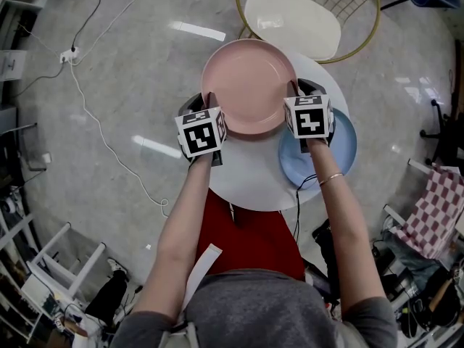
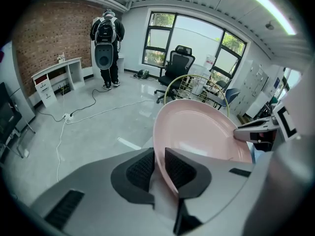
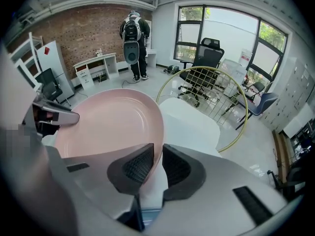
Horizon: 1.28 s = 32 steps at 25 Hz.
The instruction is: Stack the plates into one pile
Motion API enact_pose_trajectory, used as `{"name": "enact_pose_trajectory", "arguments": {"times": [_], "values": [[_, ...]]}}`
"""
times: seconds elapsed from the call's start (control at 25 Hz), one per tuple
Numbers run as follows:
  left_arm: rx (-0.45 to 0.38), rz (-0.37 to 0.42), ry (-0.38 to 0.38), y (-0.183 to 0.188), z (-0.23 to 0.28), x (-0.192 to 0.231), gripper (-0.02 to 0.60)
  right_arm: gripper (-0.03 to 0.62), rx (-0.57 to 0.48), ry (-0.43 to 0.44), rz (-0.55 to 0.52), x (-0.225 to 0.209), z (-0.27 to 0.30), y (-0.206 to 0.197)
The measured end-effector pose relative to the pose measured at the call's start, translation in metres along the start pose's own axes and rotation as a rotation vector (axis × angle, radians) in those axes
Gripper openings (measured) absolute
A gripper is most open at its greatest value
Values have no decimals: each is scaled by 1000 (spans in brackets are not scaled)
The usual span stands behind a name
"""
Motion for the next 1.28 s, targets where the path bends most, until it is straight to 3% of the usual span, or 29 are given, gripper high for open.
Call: {"name": "enact_pose_trajectory", "arguments": {"times": [0.36,0.68,1.0,1.28], "values": [[-21,5,-10,13,-23,2,75,63,-61,5,75,3,-29,11],[-56,36,-62,34,-58,-1,71,63,-130,-14,143,7,-79,17],[-77,151,-170,45,-68,-45,69,63,-168,-114,263,-18,-128,-15],[-35,298,-285,37,-66,-101,68,63,-155,-227,410,-43,-167,-71]]}}
Point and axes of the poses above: the fingertips, and each gripper's own axes: z forward along the fingers, x to its left, y out of its top, the point moved 5 cm from there along -z, backward along the fingers, and after that the axes turned 4 degrees about -y, right-handed, at the moved point
